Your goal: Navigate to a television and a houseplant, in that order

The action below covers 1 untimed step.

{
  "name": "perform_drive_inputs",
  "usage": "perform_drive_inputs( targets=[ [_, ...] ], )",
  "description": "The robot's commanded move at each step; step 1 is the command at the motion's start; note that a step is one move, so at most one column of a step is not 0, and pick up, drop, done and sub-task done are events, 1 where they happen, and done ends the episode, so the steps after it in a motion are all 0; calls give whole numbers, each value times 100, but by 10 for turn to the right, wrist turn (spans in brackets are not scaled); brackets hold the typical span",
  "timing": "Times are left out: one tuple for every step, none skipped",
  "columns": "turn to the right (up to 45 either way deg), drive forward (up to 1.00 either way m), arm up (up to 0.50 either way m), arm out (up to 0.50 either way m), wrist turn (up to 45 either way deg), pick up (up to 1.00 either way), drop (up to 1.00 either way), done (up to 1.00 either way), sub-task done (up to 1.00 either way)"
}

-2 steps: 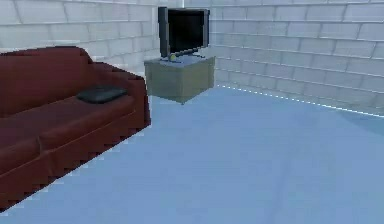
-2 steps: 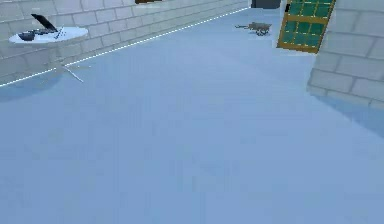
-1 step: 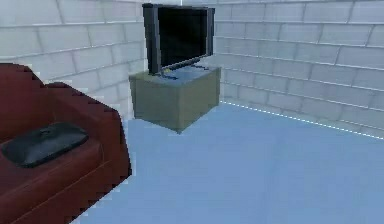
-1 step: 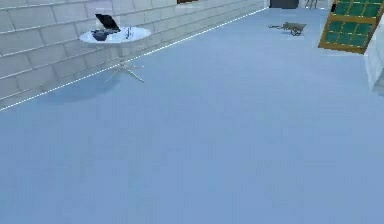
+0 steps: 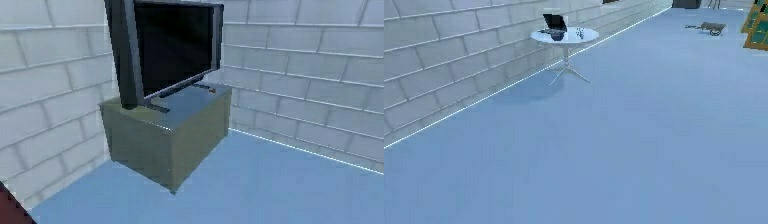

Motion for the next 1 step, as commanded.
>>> perform_drive_inputs(
  targets=[
    [0, 45, 0, 0, 0, 0, 0, 0, 0]
  ],
)
